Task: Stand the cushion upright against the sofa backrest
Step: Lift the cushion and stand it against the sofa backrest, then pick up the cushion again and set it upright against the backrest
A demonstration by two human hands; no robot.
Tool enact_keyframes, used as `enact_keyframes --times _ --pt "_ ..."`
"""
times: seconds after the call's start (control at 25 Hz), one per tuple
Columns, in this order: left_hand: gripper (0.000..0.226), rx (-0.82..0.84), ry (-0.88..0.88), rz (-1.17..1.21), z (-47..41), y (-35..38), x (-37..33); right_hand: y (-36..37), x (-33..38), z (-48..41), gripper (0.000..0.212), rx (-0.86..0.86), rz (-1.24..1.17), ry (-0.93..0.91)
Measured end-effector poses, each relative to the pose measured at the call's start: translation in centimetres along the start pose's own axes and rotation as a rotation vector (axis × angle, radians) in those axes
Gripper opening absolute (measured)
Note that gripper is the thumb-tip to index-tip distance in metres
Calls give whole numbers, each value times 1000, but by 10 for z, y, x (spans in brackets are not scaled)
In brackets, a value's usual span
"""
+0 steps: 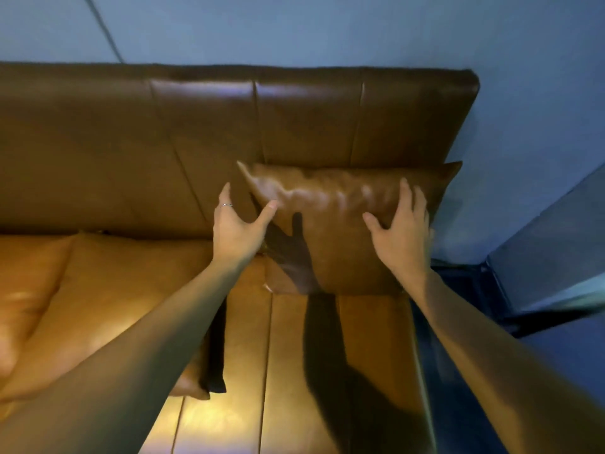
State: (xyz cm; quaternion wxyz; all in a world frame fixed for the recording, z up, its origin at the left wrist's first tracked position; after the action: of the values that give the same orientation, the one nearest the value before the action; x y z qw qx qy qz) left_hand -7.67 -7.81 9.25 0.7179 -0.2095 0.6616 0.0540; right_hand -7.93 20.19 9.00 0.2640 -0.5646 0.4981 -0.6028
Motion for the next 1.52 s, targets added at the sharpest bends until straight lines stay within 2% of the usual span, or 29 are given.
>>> enact_keyframes --times 0.12,0.32,0.6,0.84,1.0,1.32,1.52 --pt "96 -97 88 -108 23 -53 -25 -19 60 34 85 -23 90 -212" --pt "89 -273 109 -224 52 -165 -51 -34 150 90 82 42 97 -455" --pt "75 -389 142 -342 53 -278 -57 -18 265 150 78 -5 93 -664" --pt "71 -352 73 -337 3 -346 -11 46 342 166 79 56 110 -616" --pt "71 -303 -4 -357 -42 -370 40 106 370 166 80 150 104 -506" --pt "73 -151 -222 -344 -141 -353 188 271 343 151 79 398 211 -235" --pt "85 -77 -406 -336 -177 -335 246 330 320 142 77 427 201 -46"
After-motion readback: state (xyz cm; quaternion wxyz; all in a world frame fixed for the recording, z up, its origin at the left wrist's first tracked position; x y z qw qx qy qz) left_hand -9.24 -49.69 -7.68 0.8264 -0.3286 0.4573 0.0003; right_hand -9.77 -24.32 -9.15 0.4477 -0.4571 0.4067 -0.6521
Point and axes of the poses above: each hand's wrist, its own z-axis away from the middle knuckle, its own y-axis out of the palm, x = y × z, the point moved 3 cm from there along -z, towards the middle knuckle, and after that the axes turned 11 degrees about z, right-handed, at the moved point
